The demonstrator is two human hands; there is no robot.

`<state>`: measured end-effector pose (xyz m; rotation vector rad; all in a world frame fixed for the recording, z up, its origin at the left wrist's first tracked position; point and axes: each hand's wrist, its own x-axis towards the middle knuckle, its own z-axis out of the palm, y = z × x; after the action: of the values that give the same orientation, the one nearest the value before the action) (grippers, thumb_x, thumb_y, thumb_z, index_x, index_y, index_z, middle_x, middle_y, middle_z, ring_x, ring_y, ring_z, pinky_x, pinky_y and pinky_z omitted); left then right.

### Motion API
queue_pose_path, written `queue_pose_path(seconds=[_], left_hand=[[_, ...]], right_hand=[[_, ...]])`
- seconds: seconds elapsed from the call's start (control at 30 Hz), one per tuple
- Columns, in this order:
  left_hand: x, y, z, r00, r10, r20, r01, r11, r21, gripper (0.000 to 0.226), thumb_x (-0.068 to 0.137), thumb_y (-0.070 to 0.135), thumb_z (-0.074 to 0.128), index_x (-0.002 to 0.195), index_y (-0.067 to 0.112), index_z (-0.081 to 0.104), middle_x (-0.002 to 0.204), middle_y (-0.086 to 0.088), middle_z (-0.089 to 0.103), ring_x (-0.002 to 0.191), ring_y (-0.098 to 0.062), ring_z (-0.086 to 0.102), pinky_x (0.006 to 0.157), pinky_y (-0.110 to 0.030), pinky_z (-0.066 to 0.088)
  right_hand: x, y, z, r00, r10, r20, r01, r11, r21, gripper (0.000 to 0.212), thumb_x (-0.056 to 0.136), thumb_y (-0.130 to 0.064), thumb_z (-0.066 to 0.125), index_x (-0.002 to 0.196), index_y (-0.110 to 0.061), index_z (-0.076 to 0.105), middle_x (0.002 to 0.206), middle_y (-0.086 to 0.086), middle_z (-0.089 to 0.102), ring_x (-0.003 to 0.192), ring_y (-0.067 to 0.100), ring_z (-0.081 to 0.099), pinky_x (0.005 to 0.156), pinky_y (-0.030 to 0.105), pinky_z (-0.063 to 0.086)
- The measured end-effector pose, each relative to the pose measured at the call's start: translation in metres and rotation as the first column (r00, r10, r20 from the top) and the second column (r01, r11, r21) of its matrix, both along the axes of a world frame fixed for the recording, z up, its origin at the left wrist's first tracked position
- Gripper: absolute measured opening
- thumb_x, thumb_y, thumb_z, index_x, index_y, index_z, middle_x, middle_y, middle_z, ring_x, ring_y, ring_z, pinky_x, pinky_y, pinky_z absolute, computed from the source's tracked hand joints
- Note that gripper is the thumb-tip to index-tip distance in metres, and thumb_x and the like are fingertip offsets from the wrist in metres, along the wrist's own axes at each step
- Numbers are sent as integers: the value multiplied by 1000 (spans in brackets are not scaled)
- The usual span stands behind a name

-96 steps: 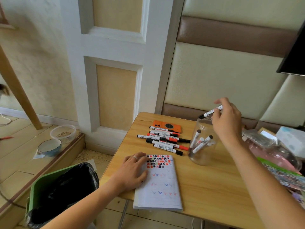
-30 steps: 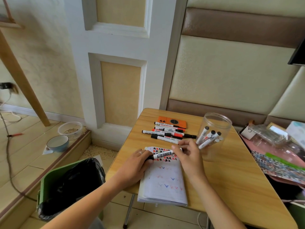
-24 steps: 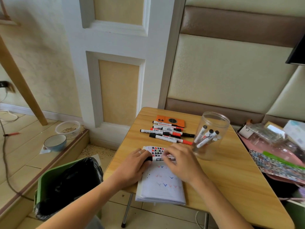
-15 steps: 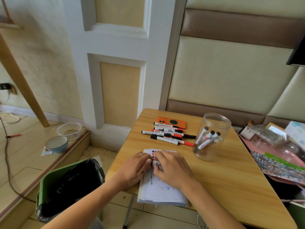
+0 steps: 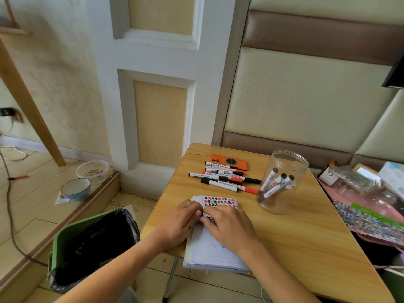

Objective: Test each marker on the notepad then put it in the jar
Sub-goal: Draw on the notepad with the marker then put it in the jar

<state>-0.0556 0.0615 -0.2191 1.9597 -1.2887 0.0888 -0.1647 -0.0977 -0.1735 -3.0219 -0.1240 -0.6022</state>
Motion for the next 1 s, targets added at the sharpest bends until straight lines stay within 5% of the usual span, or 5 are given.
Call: queue_pose_path(seconds=[0.13, 0.33, 0.47, 0.73, 1.0], left_hand=[[2, 0, -1, 1000, 5, 7, -5, 1000, -3, 41, 108, 49, 25, 93, 22, 52, 89, 10, 52, 87, -12, 46, 76, -36, 41], [1, 0, 0, 998, 28, 60, -28, 1000, -4, 36, 108, 45, 28, 97, 23, 54, 93, 12, 51, 88, -11, 45, 78, -34, 40], [4, -1, -3, 989, 98, 112, -101, 995, 17, 23, 106, 44, 34, 104, 29, 52, 102, 15, 46, 94, -10, 42, 86, -35, 39], [4, -4, -7, 983, 95, 159, -120, 982, 149, 21, 99, 43, 47, 113, 27, 46, 128, 13, 42, 116, -9, 38, 102, -35, 38], [3, -4, -5, 984, -1, 176, -42, 969, 245, 49, 104, 58, 37, 148, 36, 34, 159, 14, 28, 151, 0, 6, 123, -32, 8]], right_hand=[[-2, 2, 3, 999, -6, -46, 8, 999, 36, 31, 106, -53, 41, 104, -29, 60, 89, -3, 68, 79, 17, 63, 56, 28, 30], [-3, -11, -1, 992, -78, -101, 82, 996, 38, 34, 104, -58, 35, 113, -31, 53, 97, -6, 70, 83, 18, 62, 68, 36, 50], [-3, -16, -1, 982, -147, -121, 171, 961, 217, 24, 106, -45, 37, 108, -26, 51, 102, -5, 63, 85, 18, 58, 72, 39, 51], [0, -33, -2, 968, -238, -83, 251, 886, 390, 11, 105, -31, 49, 107, -23, 56, 81, -5, 64, 70, 18, 60, 55, 33, 40], [6, -36, -1, 974, -152, -166, 221, 776, 591, 15, 106, -30, 52, 109, -23, 65, 83, -2, 68, 72, 17, 67, 64, 41, 54]])
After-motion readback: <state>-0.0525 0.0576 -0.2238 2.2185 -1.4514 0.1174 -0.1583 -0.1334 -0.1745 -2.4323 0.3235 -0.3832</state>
